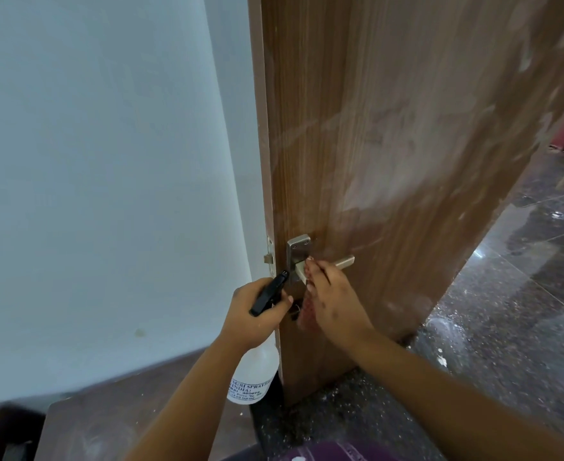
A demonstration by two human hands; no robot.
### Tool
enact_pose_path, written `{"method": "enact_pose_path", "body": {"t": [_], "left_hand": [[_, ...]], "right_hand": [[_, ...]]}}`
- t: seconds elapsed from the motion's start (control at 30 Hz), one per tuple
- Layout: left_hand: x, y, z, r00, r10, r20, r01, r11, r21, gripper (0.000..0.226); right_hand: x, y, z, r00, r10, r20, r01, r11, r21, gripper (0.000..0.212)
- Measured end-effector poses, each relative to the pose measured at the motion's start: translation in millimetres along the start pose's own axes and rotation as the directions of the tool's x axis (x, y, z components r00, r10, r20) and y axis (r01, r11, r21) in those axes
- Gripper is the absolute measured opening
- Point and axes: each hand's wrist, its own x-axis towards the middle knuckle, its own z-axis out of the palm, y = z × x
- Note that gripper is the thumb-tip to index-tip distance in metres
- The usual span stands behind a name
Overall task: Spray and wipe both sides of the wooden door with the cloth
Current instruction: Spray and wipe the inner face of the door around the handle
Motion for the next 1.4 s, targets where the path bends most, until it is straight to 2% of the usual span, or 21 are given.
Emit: {"method": "enact_pose_path", "body": {"t": [0.07, 0.13, 0.17, 0.23, 0.3, 0.37, 0.4, 0.47, 0.57, 0.63, 0.77, 0.87, 0.93, 0.97, 1.1, 1.27, 1.4], "left_hand": [[-2.3, -0.8, -0.4, 1.0, 0.009, 0.0, -0.009, 1.0, 0.003, 0.004], [-3.5, 3.3, 0.2, 1.0, 0.001, -0.007, -0.001, 1.0, 0.004, 0.005], [-3.2, 5.7, 0.7, 1.0, 0.002, -0.004, -0.002, 1.0, 0.01, 0.005], [-3.9, 9.8, 0.7, 1.0, 0.014, 0.002, -0.014, 1.0, 0.014, 0.005], [-4.4, 11.8, -0.8, 0.999, 0.032, 0.008, -0.032, 0.999, 0.018, 0.005], [-6.0, 10.2, -3.2, 1.0, 0.027, 0.007, -0.027, 1.0, 0.015, 0.006], [-7.1, 9.6, -4.9, 1.0, 0.022, -0.001, -0.022, 1.0, 0.013, 0.005], [-8.9, 8.8, -7.4, 1.0, 0.003, -0.014, -0.003, 1.0, 0.011, 0.004], [-11.6, 10.1, -9.5, 1.0, 0.001, -0.018, -0.001, 1.0, 0.014, 0.004], [-11.8, 12.0, -11.1, 1.0, 0.01, -0.014, -0.009, 1.0, 0.016, 0.005], [-11.8, 10.3, -15.0, 1.0, 0.015, -0.027, -0.016, 1.0, -0.024, 0.009], [-13.4, 10.5, -17.4, 0.999, 0.002, -0.035, -0.003, 1.0, -0.028, 0.009], [-14.8, 10.8, -17.2, 0.999, 0.019, -0.035, -0.02, 1.0, -0.011, 0.008], [-15.2, 11.3, -17.4, 0.999, 0.026, -0.037, -0.026, 1.0, -0.003, 0.008], [-14.6, 16.2, -17.2, 0.998, 0.021, -0.06, -0.021, 1.0, 0.001, 0.007], [-20.2, 19.3, -19.3, 0.998, 0.009, -0.059, -0.01, 1.0, -0.014, 0.008], [-20.7, 14.6, -19.2, 0.998, 0.0, -0.066, 0.001, 1.0, 0.012, 0.011]], "right_hand": [[-3.1, 0.9, 3.0, 1.0, -0.014, 0.019, 0.014, 1.0, 0.026, 0.049], [2.5, 18.2, -8.4, 0.997, -0.062, 0.049, 0.066, 0.995, -0.071, 0.051], [7.0, 34.1, -15.7, 0.999, -0.048, 0.012, 0.049, 0.995, -0.086, 0.049], [15.9, 76.0, -32.2, 0.989, 0.124, -0.08, -0.131, 0.987, -0.092, 0.038], [18.4, 107.0, -47.7, 0.939, 0.331, -0.097, -0.341, 0.933, -0.113, 0.039], [14.0, 118.6, -55.1, 0.879, 0.428, -0.207, -0.448, 0.892, -0.058, 0.033], [12.0, 116.1, -56.4, 0.87, 0.408, -0.277, -0.434, 0.9, -0.036, 0.03], [13.0, 90.4, -62.1, 0.903, 0.279, -0.328, -0.302, 0.953, -0.02, 0.028], [23.6, 35.3, -64.5, 0.974, 0.001, -0.226, -0.019, 0.997, -0.08, 0.038], [27.1, 2.4, -50.3, 0.986, -0.12, -0.112, 0.106, 0.987, -0.123, 0.044], [19.6, -16.0, -13.1, 0.993, -0.075, -0.095, 0.065, 0.992, -0.112, 0.041], [10.8, 2.5, 1.2, 0.98, -0.193, 0.037, 0.196, 0.957, -0.214, 0.037], [8.8, 8.3, 5.3, 0.95, -0.263, 0.167, 0.303, 0.903, -0.304, 0.046], [10.0, 7.1, 4.6, 0.95, -0.256, 0.178, 0.3, 0.909, -0.29, 0.048], [22.5, -8.7, -11.4, 0.99, -0.139, 0.021, 0.14, 0.986, -0.09, 0.036], [17.5, -9.6, -20.3, 0.984, -0.159, 0.084, 0.167, 0.98, -0.108, 0.03], [34.0, -17.1, -24.9, 0.991, -0.124, 0.057, 0.126, 0.991, -0.043, 0.024]]}}
